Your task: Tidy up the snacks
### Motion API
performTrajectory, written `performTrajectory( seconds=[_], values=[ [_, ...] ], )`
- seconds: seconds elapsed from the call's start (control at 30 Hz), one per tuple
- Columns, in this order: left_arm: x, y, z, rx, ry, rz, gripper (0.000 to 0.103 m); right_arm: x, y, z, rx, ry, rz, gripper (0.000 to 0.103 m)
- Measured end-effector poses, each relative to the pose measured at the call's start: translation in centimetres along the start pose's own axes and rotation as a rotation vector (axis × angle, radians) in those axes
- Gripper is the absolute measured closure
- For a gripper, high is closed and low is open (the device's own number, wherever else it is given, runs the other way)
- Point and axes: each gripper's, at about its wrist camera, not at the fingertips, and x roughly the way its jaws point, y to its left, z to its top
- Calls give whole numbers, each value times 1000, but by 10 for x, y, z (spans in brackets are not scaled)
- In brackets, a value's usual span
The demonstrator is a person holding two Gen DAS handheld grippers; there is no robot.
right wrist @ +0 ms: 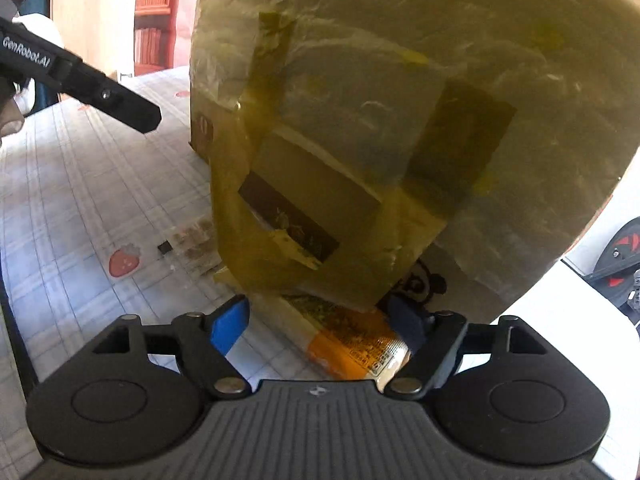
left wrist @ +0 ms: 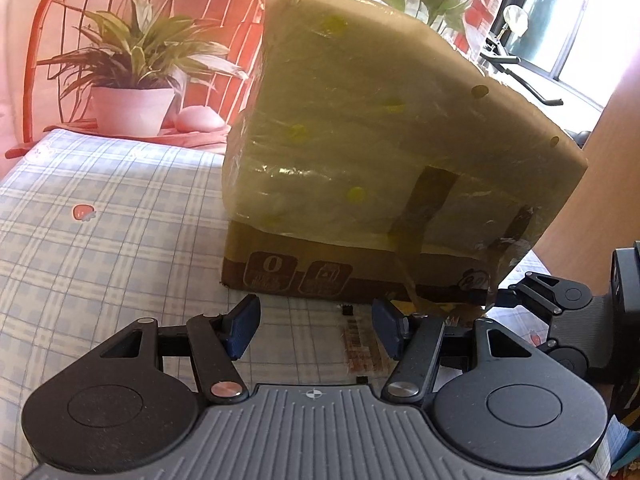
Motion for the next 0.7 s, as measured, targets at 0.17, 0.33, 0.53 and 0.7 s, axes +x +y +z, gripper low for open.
performTrajectory(
  seconds=[0.17, 0.33, 0.53, 0.7],
  values=[
    [-2, 0, -1, -5, 2, -2, 39, -2, -6, 8, 111, 52, 19, 23],
    [-3, 2, -2, -17, 2, 0, 39, -16, -13, 8, 257, 120, 23, 23],
    [-3, -1, -5, -15, 8, -8, 39, -38, -13, 0, 377, 146, 58, 24],
    [0, -4, -8, -9, 22, -25, 39, -45, -3, -2, 291, 73, -18, 24]
  ],
)
